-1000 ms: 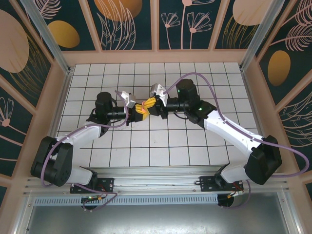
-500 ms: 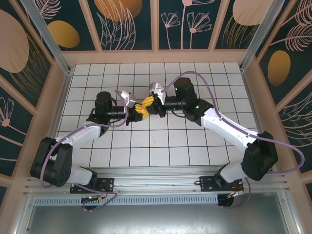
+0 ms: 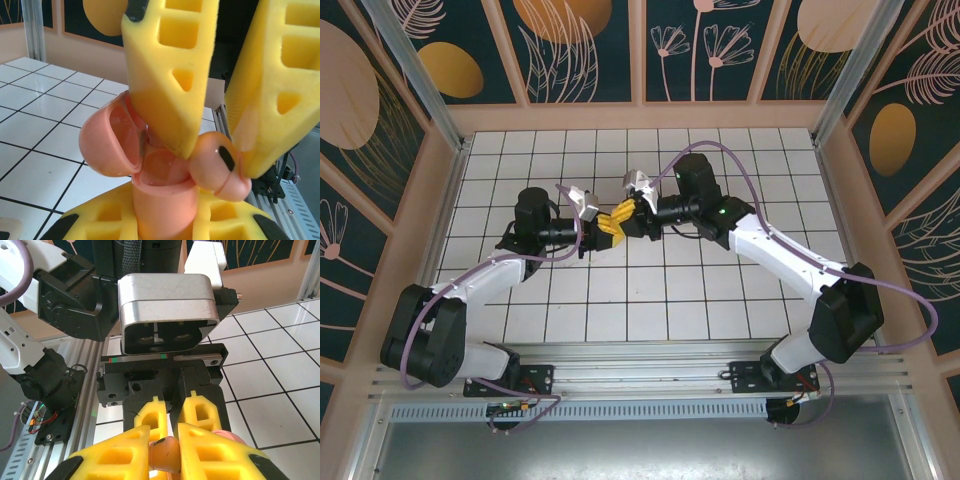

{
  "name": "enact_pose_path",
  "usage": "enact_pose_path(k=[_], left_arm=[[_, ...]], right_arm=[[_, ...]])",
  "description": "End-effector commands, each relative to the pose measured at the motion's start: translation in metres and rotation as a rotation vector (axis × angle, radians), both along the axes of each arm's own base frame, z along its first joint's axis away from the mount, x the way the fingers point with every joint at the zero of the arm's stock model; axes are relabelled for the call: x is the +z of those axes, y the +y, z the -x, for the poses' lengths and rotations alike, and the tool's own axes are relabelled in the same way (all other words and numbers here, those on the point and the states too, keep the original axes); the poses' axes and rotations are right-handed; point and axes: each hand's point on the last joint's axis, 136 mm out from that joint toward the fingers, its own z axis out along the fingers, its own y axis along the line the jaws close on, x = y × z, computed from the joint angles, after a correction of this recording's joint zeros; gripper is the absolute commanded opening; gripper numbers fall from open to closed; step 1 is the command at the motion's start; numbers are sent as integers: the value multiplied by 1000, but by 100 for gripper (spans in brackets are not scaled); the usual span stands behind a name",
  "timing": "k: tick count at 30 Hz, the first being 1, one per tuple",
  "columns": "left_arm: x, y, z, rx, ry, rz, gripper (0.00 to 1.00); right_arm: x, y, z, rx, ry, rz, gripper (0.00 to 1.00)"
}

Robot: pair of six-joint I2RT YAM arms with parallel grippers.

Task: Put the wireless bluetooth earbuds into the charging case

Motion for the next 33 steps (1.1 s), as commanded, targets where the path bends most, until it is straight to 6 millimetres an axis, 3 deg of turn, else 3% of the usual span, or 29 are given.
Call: enact_pose_path(k=[1,8,23,29,33], left_arm=[[36,-2,6,-34,-132,46,10],[36,-2,5,-26,-140,37,11],[30,-2,1,1,-138,23,12],[27,-1,-4,34,-134,17,12],[14,1,-18,115,-99,1,11]], right_arm=[[-6,-6,-10,-54,16,36,22],[2,-7,-21,-117,-3,24,32],[32,-11,-23,-159,-54,-43,47],[42,-14,-24,-189,-59,-78,48],[45,-22,-33,-290,-31,-91,48]])
